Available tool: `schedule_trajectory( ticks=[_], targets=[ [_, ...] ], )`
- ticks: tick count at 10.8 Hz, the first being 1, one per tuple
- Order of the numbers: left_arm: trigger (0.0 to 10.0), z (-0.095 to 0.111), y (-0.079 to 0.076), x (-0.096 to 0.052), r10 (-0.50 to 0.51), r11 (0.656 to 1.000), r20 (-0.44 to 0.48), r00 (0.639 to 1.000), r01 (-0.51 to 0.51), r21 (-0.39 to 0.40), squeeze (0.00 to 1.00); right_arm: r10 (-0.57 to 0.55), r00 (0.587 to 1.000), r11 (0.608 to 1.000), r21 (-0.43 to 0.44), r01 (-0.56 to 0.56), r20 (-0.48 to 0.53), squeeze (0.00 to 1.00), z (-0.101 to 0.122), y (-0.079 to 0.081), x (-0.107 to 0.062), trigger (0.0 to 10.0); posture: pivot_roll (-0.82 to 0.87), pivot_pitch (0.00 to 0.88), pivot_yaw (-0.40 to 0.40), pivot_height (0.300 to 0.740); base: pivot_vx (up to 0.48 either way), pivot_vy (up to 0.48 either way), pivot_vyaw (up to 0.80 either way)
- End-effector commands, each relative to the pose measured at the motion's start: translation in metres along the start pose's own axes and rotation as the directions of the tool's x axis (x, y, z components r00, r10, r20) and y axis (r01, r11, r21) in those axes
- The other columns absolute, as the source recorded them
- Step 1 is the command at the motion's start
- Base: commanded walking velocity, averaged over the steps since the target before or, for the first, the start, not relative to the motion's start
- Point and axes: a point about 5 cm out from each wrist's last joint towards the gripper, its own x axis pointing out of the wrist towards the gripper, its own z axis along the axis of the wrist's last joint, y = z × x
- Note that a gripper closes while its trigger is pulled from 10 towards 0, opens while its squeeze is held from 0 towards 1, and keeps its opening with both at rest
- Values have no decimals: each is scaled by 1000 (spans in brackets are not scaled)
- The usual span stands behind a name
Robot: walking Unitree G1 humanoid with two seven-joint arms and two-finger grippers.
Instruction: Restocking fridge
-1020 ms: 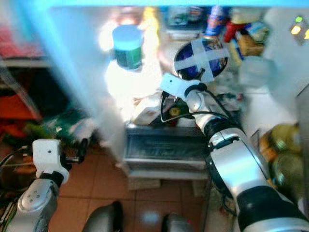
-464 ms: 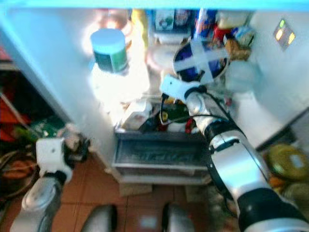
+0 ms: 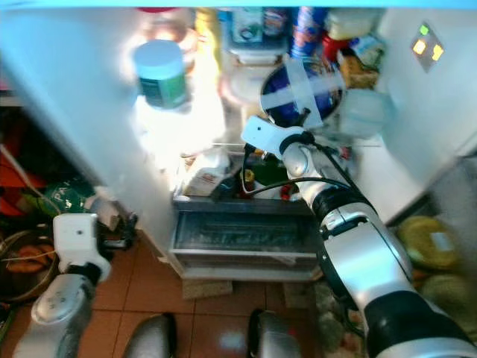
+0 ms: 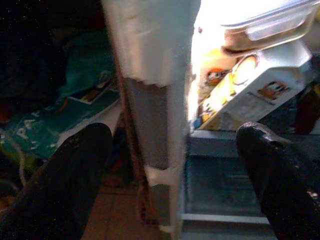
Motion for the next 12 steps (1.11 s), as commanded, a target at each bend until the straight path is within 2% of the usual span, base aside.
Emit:
schedule_trajectory(
  ticks=[1,3,4,5,6,8,9,11,12],
  targets=[
    [10000,-3,6,-3,24,1000,-11,1000,-24,8,0,77,997,997,29,-76,-25,0,-9,18,-5,10000,168,186,31,740,0,0,0],
    [10000,-2,8,-5,20,1000,-5,1000,-20,1,0,130,991,990,55,-131,22,0,-4,26,-7,10000,175,189,42,740,0,0,0],
    [10000,-2,9,-6,19,1000,-9,1000,-19,6,0,190,981,977,96,-193,43,0,-6,36,-11,10000,179,190,47,740,0,0,0],
    [10000,-2,12,-6,19,1000,-13,1000,-18,11,0,291,954,948,112,-298,73,0,-16,47,-24,10000,177,193,59,740,0,0,0],
    [10000,-2,13,-6,12,1000,-17,1000,-12,15,0,286,954,945,137,-297,96,0,-20,44,-29,10000,170,193,65,740,0,0,0],
    [10000,-1,7,-1,-9,1000,-15,1000,10,14,0,268,956,955,96,-280,116,0,-19,41,-29,10000,162,186,68,740,0,0,0],
    [10000,0,6,1,-13,1000,-10,1000,14,14,0,243,961,961,102,-257,133,0,-8,37,-23,10000,166,181,69,740,0,0,0],
    [10000,1,10,0,-6,1000,-8,1000,6,20,0,254,951,962,53,-267,178,35,17,35,-13,10000,176,174,63,740,0,0,0],
    [10000,1,12,1,0,1000,-7,1000,0,21,0,237,954,967,53,-250,184,1000,24,30,-8,10000,176,169,58,740,0,0,0]
  ],
)
